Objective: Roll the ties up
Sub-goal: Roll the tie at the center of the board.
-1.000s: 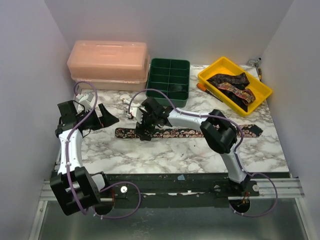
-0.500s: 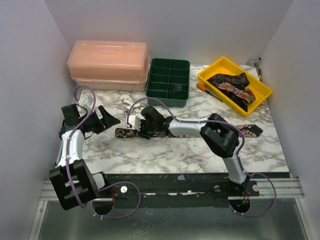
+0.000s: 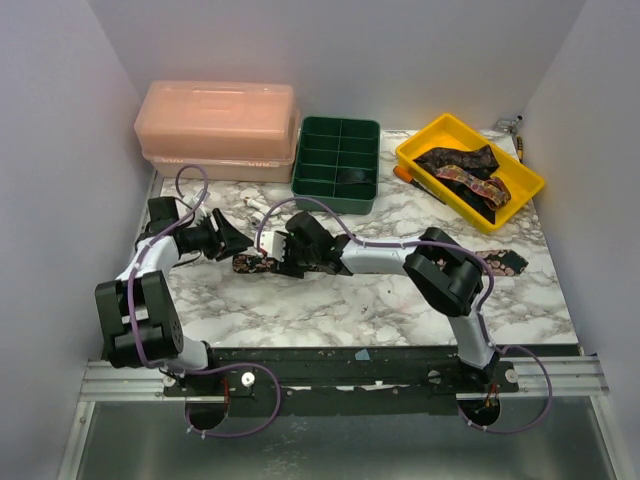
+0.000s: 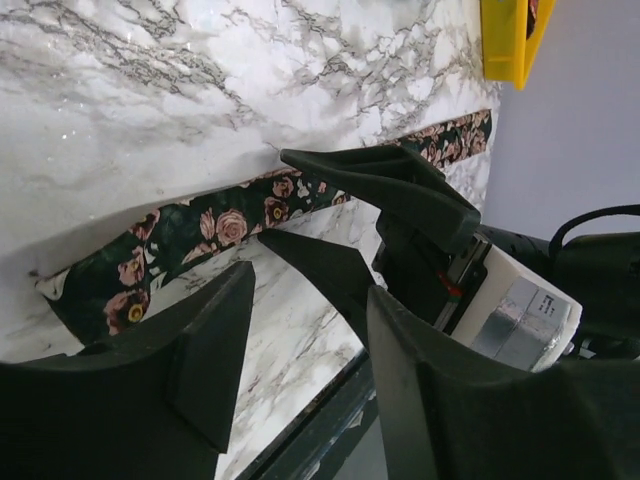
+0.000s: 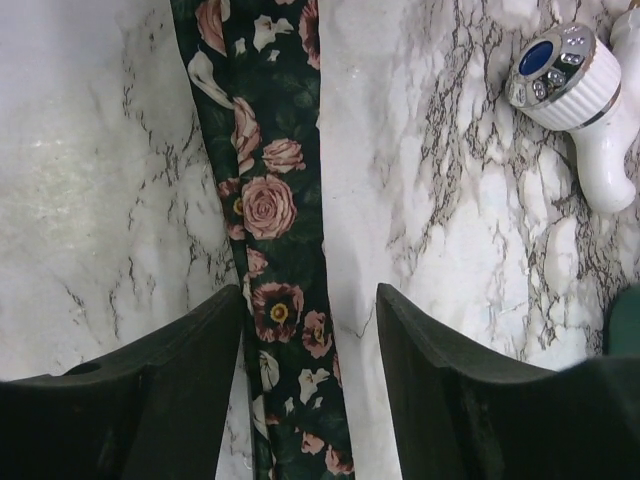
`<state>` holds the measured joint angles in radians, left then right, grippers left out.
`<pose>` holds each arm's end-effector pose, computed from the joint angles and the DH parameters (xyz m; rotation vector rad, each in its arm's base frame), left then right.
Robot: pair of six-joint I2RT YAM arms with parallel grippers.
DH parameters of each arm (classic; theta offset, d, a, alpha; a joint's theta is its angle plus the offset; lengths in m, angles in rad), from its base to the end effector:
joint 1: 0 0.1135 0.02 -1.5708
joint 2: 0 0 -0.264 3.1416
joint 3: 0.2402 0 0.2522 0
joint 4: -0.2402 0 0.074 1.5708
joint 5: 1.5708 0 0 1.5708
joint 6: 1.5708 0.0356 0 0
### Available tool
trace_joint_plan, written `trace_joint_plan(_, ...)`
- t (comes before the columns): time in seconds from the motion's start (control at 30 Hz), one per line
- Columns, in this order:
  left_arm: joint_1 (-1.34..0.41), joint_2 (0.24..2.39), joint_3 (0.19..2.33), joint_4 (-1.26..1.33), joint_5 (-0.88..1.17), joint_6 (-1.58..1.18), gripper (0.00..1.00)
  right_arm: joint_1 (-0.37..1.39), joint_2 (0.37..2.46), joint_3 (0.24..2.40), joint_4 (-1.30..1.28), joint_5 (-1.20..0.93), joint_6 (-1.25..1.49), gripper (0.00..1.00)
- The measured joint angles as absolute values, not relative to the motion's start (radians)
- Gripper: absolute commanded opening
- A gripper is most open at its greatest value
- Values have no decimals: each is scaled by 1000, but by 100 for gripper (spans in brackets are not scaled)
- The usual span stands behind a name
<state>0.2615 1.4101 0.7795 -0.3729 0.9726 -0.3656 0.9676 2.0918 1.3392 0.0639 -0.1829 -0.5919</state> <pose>0.2602 0.0392 0.1988 -0.3792 2.3399 -1.2723 0.2530 0.3787 0.1495 -1.6701 1.5490 0.4056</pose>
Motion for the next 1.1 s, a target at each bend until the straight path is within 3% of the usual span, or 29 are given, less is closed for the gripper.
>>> trace_joint_plan(0.17,250,1509,820,-356,1002,-388,47,966,2071,1340,9,-180,-577,67)
trace_joint_plan(0.57,256,1699,826,-447,999,-319,44,967,2004,1303,-132,-170,-531,65)
trace_joint_plan(0.77,259,1668,809,-466,1029,-301,67,967,1991,1298,-166,-172,-515,63)
trace_joint_plan(0.97,276,1473,845,-511,1127,-219,78,966,2008,1415,-252,-266,-425,64)
trace_joint_plan(1.0,294,1433,863,-512,1139,-212,85,967,2020,1464,-257,-292,-397,67)
trace_joint_plan(1.1,373,1336,914,-514,1141,-204,97,966,2048,1589,-247,-368,-305,91)
